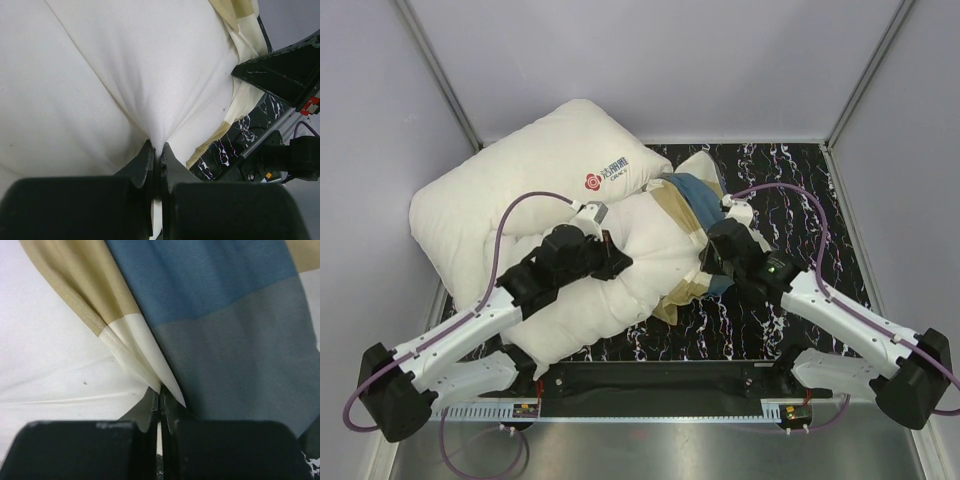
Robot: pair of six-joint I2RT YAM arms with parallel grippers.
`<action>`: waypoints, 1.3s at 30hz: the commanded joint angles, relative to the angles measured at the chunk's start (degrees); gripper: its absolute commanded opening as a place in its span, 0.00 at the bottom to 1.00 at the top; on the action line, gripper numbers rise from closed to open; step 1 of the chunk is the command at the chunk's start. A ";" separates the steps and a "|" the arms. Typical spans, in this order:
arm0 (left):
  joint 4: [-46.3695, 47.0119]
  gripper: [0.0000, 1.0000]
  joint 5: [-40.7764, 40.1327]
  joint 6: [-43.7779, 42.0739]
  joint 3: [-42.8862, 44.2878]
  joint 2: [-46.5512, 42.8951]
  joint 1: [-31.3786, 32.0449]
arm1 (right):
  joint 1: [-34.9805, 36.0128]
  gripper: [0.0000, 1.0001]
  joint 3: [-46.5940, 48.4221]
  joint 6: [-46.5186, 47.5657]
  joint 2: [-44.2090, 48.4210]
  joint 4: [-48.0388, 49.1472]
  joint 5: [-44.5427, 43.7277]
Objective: Remove the pillowcase from the pillow
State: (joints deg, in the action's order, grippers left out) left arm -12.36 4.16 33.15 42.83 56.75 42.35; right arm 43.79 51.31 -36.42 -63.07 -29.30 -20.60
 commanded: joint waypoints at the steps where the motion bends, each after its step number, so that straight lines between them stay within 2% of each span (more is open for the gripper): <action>1: -8.55 0.00 -3.99 -0.98 -0.03 -6.46 -0.60 | -1.77 0.00 -0.24 1.35 1.19 -6.65 -12.27; 10: -16.99 0.00 -9.78 -2.65 3.22 -13.68 -1.56 | -9.86 0.00 -2.09 4.08 4.00 -6.74 -8.85; 15: -21.30 0.00 -13.39 -3.96 5.24 -16.58 -2.97 | -11.53 0.00 -2.62 4.61 5.50 -7.53 -8.49; 27: -21.13 0.00 -12.42 -6.34 6.65 -14.39 -7.45 | -12.15 0.00 -3.23 3.99 6.99 -11.12 -9.55; 34: -18.76 0.00 -10.24 -8.18 9.11 -12.46 -16.76 | -12.24 0.00 -5.16 2.32 12.17 -13.15 -6.04; 39: -17.44 0.00 -6.63 -8.45 10.70 -9.47 -18.44 | -12.15 0.00 -5.87 1.80 12.09 -12.80 -3.40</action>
State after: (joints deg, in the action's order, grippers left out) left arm -27.77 9.08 29.91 49.45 47.99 29.23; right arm 34.61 47.42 -36.75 -50.52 -32.40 -15.92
